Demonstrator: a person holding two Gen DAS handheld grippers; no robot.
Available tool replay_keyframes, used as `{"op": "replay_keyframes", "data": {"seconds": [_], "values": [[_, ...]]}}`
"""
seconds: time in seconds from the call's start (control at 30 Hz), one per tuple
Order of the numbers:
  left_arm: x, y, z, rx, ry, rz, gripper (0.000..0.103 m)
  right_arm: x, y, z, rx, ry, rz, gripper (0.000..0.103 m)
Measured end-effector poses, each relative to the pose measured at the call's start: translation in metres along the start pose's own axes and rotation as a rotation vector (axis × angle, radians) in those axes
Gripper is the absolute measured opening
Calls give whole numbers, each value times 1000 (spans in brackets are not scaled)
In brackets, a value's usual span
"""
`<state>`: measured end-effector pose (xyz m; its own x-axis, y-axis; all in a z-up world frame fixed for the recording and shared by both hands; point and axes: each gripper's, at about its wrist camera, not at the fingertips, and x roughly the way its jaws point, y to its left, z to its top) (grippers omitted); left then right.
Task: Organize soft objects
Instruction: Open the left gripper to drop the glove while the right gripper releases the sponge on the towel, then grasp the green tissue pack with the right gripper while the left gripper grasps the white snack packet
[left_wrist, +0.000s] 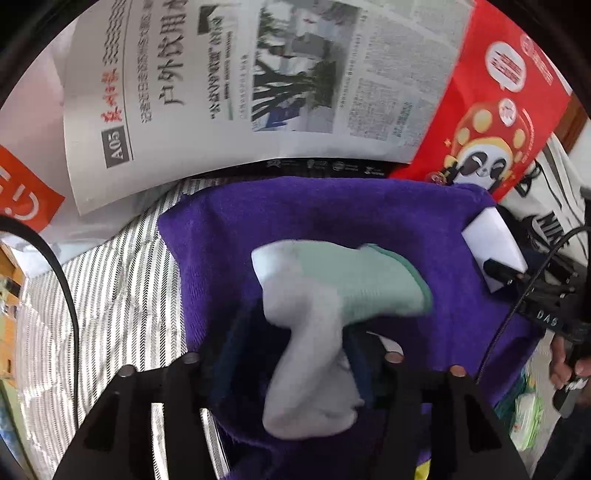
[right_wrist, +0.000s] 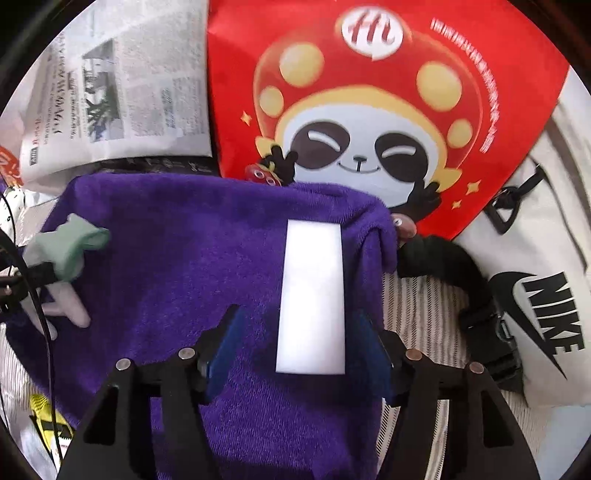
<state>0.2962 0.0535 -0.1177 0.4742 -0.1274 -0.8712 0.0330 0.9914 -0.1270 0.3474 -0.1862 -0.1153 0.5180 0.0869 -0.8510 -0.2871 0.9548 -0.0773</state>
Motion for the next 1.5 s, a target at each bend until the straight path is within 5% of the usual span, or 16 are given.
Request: {"op": "replay_keyframes", "data": {"seconds": [0.2,0.43,0.83,0.93,1.07,1.37,1.5], "values": [[-14,-17,-7,61,-3,82,68,-27,-10,-1,39,-26,1,64],[-37,-14,-22,75,14,85,68,-63,-12,-10,76,-47,6,64],[-102,-25,-64,102,-48,65,68,-125,-2,-86,109,-54,42,64],[-120,-20,-78,77,-71,47,68,-137,3,-109,118,-50,85,73],[-134,-12,-102,26,-80,-6,68,-136,21,-130,51,-25,138,74],[-137,-6,-138,-37,-80,-54,68,-107,53,-140,-129,-15,-2,74],[-130,-2,-146,-56,-51,-52,68,-92,49,-133,-120,-4,15,74]]}}
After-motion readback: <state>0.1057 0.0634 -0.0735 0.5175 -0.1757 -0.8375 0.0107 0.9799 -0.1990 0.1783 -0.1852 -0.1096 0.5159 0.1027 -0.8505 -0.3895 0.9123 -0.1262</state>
